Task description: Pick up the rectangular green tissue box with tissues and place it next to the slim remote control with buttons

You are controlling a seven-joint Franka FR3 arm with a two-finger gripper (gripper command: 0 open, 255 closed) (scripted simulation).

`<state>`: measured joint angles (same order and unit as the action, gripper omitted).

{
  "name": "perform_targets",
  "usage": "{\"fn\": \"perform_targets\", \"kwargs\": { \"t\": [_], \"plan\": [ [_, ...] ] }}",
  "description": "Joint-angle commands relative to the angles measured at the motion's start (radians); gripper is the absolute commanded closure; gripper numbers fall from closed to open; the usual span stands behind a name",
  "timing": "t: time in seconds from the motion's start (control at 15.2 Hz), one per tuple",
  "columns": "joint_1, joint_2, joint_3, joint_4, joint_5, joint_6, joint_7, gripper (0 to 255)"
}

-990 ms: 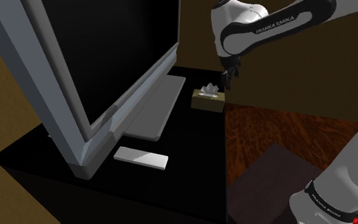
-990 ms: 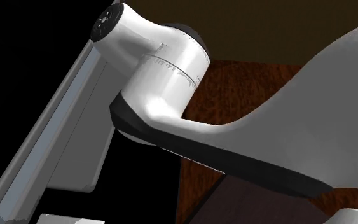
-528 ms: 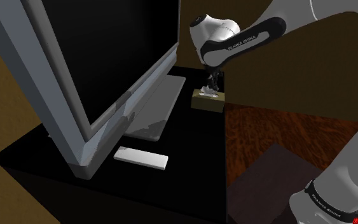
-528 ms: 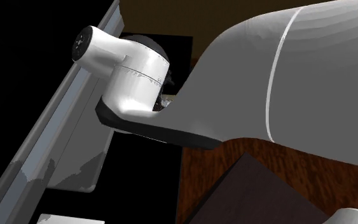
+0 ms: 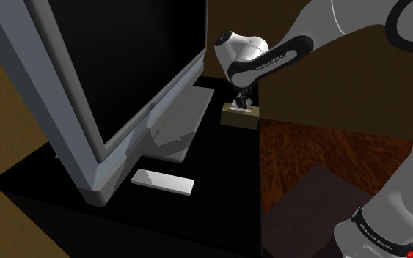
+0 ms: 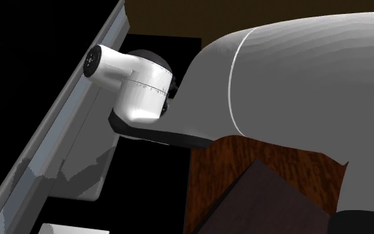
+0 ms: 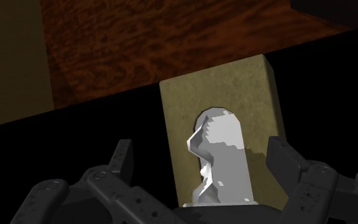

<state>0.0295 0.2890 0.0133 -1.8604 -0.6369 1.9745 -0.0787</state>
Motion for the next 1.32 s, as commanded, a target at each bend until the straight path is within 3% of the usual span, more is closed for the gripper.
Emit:
{"fn": "perform_targets", "kwargs": {
  "t": [0.0, 0.53, 0.59, 1.25],
  "plan": [
    [-0.009, 0.012, -0.007, -0.012, -0.009, 0.028, 0.003, 0],
    [-0.009, 0.012, -0.007, -0.012, -0.009, 0.028, 0.003, 0],
    [-0.009, 0.012, -0.007, -0.012, -0.009, 0.028, 0.003, 255],
    [-0.009, 0.006, -0.006, -0.007, -0.006, 0.019, -0.003, 255]
  ]
}}
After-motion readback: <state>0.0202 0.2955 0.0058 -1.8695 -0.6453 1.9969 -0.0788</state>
